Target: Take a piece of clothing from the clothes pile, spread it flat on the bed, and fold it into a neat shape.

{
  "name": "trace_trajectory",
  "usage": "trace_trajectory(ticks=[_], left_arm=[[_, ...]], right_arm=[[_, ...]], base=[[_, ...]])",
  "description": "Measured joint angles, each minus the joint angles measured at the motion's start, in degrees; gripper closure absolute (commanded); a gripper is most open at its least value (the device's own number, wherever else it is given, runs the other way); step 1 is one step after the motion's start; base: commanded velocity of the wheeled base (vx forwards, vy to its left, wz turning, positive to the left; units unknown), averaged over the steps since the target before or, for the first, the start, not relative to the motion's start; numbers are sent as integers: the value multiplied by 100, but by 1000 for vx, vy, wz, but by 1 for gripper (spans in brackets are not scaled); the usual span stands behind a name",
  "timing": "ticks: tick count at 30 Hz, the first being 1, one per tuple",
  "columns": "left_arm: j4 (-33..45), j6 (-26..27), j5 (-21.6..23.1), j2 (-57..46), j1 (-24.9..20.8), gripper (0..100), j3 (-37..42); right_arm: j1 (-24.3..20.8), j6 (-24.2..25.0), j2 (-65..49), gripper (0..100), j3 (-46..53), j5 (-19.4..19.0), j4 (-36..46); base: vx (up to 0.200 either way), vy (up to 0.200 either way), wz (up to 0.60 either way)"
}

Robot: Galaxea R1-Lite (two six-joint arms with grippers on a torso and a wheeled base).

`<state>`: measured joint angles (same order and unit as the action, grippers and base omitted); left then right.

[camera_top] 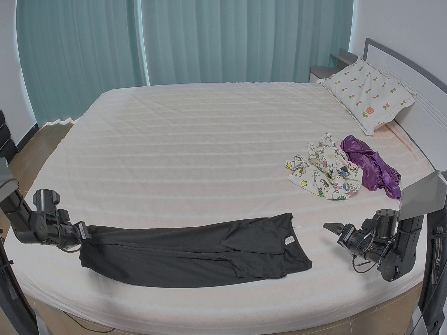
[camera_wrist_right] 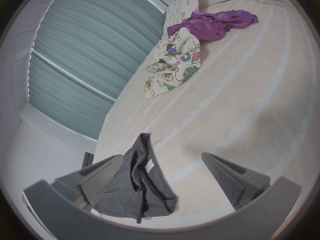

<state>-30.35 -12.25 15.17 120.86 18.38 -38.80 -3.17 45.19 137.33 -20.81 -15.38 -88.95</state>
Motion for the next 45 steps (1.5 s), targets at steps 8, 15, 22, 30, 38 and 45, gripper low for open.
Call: trace_trajectory(ticks=[8,15,22,30,38,45], left_arm=[[1131,-4,522,-477,936,100,-800],[1424,-37,558,-794,1039,100,-926],[1435,-536,172,-1085,267,100,-668],[1437,-1340,-663,-1441,-1163,100,-400],[1440,-2064,-1351,-1510,-2356,100,-369],[1435,-2289,-1759,-1323,-2973,100,-505]], right_arm=[[26,0,2,0,-20,-11,0],[63,-1,21,0,-27,-16,0],[76,0,44,0,-51,-18,-2],[130,5,60,0,-112,-18,0],[155,7,71,0,-143,-24,-2],[160,7,82,0,-195,-32,-5]], base=[[0,0,0],[0,0,0],[0,0,0],[0,0,0],[0,-75,0],[0,-200,0]])
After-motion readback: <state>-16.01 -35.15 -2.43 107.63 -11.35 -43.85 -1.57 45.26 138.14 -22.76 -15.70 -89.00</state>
